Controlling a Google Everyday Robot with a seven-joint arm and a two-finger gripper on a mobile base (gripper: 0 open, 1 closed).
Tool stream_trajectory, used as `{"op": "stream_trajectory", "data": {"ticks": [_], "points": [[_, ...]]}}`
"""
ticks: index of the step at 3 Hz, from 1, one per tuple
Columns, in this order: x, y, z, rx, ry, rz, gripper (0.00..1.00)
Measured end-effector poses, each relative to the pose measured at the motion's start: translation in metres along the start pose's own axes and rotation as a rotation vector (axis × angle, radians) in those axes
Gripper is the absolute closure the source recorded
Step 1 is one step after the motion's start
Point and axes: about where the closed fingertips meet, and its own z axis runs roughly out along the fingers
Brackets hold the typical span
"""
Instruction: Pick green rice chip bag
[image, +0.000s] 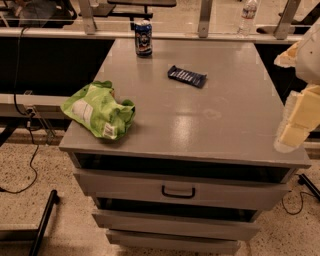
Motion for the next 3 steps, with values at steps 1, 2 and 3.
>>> {"op": "stream_trajectory", "data": {"ticks": [1,2,3], "points": [[-0.002,-0.001,0.0,0.003,-0.006,-0.002,0.0],[-0.027,-0.012,0.017,-0.016,-0.046,-0.035,0.0],[-0.078,-0.03,0.05,-0.053,-0.119,-0.088,0.0]]}}
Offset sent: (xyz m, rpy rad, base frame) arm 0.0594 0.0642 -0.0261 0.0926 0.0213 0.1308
